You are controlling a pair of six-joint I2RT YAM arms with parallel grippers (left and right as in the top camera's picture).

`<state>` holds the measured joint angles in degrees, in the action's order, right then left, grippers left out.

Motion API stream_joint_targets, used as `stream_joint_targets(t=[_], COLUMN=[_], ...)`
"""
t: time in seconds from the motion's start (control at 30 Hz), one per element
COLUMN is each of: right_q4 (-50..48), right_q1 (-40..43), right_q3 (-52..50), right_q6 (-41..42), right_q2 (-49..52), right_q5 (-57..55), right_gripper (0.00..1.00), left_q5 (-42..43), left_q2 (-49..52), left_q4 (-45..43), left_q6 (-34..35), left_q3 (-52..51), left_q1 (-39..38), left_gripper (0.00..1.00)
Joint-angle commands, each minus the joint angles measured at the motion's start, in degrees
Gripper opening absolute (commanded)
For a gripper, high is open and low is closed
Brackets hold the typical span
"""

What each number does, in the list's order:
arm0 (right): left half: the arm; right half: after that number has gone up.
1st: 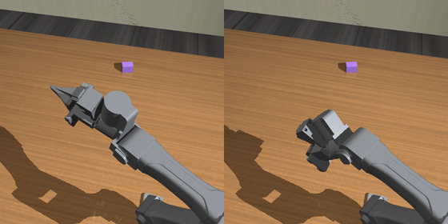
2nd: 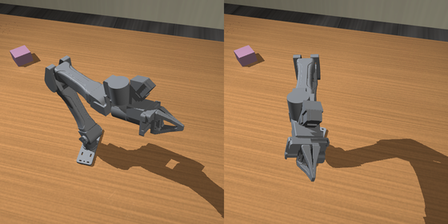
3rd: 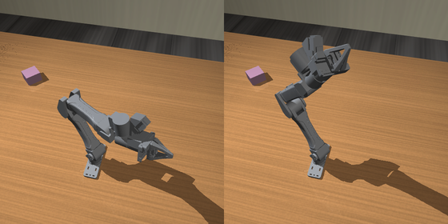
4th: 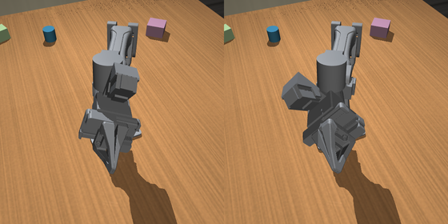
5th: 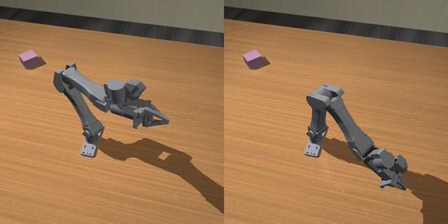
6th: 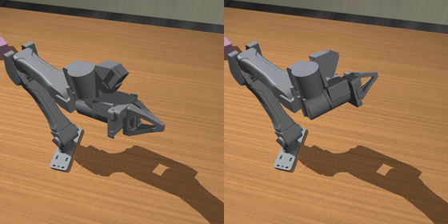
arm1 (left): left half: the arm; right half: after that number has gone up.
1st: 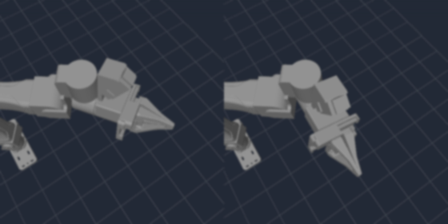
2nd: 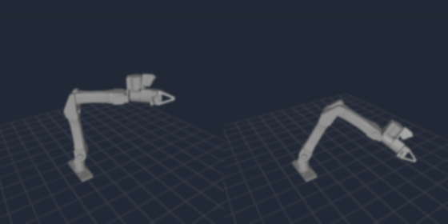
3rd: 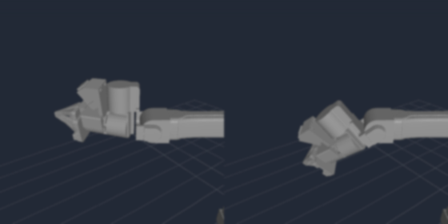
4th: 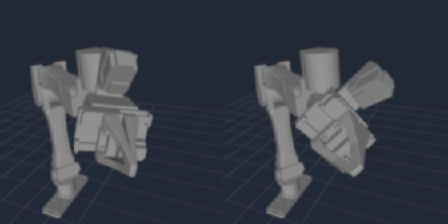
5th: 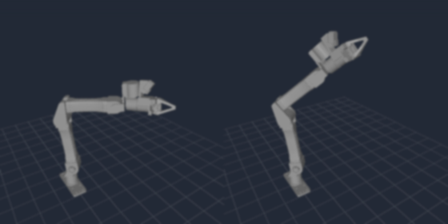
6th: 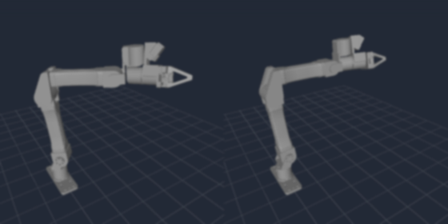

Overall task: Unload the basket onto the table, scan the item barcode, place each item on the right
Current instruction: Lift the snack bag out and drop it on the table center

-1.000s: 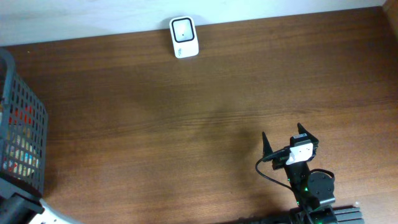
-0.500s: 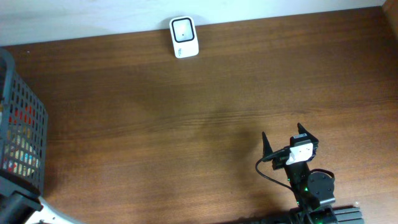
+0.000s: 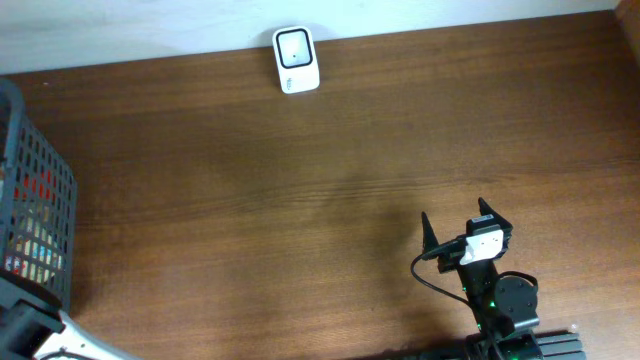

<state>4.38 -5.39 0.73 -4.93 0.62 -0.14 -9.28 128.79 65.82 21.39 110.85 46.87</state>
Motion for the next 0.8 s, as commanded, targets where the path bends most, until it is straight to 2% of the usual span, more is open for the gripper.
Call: stream_joint_targets(t=[0.0,0.03,0.07,0.27,0.47,0.53,0.63,0.77], right_q4=[0.2,0.2,0.2,0.2,0.2,0.2,0.2,0.2], right_q1=[0.26,0.26,0.26,0.26,0.26,0.26,0.26,0.26], right_q3=[-0.42,-0.42,-0.42,-0.42,-0.42,-0.42,-0.42,-0.42], right_q6=[-0.2,-0.2,-0.2,-0.2,-0.2,-0.2,-0.2,-0.2], right_q2=[-0.42,-0.42,-0.42,-0.42,-0.42,-0.42,-0.42,-0.42], right_q5=[0.09,0.09,0.09,0.09,0.09,0.09,0.09,0.09], right_gripper=[0.99,0.99,0.99,0.99,0.99,0.99,0.99,0.99], left_q5=[-1.7,-1.73,-1.68,-0.98,5.03,5.66,5.7,5.81], left_q2=[5.2,5.18,5.18,5.09,4.9,4.9,4.9,-2.95], left_q4=[1.4,2.03,2.82,9.44,22.53,26.86,30.18,26.73], left_q6=[-0.7,-0.7,-0.7,-0.68,-0.68,-0.7,-0.68,-0.72], left_q3=[-1.9,-1.36,-0.57,8.68,36.48,51.21,67.43,68.85], left_q1=[0.17,0.17,0.17,0.15,-1.14,-2.93,-6.05,-13.09], left_gripper=[0.15,0.02,0.0,0.0,0.0,0.0,0.0,0.0])
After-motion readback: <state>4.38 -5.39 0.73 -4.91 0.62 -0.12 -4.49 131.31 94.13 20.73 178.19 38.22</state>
